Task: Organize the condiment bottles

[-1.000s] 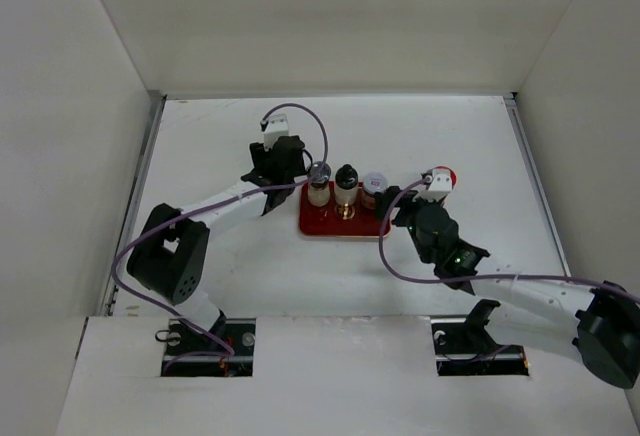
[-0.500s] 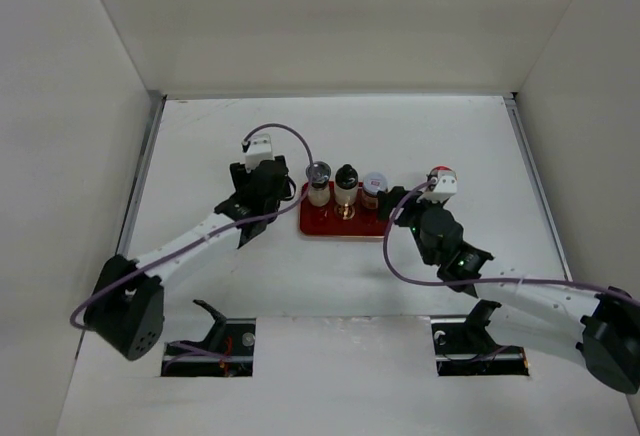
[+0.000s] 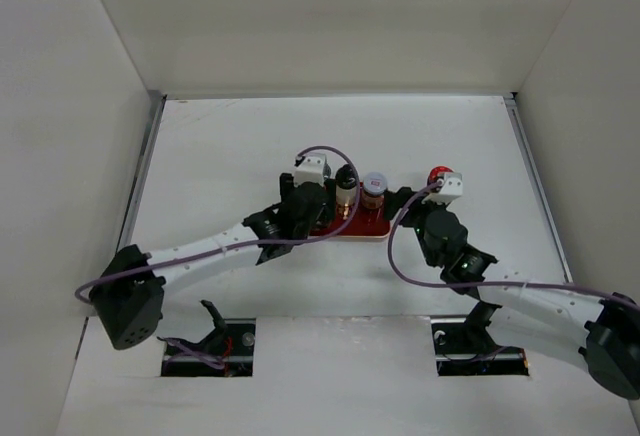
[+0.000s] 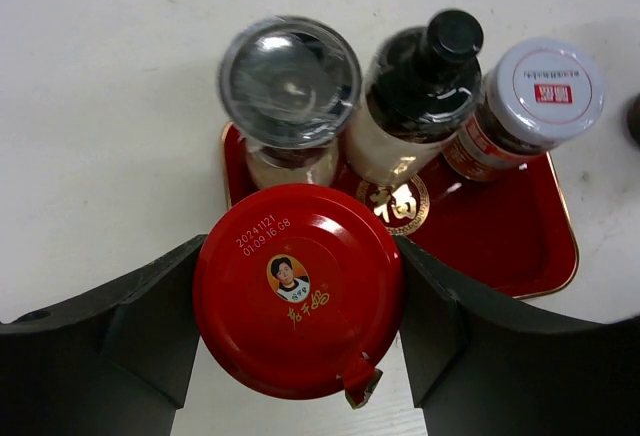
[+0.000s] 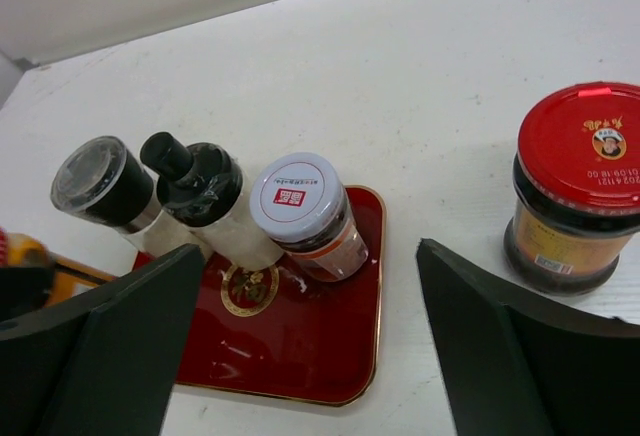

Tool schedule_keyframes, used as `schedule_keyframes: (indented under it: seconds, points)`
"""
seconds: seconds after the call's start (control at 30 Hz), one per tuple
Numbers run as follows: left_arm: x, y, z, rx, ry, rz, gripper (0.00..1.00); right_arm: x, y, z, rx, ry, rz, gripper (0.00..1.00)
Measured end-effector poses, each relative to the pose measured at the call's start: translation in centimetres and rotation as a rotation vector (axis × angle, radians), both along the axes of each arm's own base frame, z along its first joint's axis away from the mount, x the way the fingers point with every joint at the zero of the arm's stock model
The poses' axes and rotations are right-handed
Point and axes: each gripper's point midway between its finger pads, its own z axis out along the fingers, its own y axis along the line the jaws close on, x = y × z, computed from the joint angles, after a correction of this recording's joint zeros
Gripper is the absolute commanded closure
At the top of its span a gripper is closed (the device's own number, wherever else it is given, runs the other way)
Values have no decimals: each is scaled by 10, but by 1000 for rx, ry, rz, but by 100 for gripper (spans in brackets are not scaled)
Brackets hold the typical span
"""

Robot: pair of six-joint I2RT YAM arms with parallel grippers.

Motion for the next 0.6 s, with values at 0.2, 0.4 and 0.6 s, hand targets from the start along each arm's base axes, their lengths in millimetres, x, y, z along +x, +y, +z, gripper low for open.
schedule_keyframes:
  seconds: [0.2, 0.4, 0.6]
  points:
    - [6, -24, -23, 15, 45, -66, 68, 0, -4, -2, 3, 1, -8, 59]
    - [18, -42, -16, -32, 22, -93, 68, 2, -6, -6, -3, 11, -19, 42]
    - [21, -47, -25, -24, 29, -98, 63, 5, -13, -9, -6, 16, -46, 6]
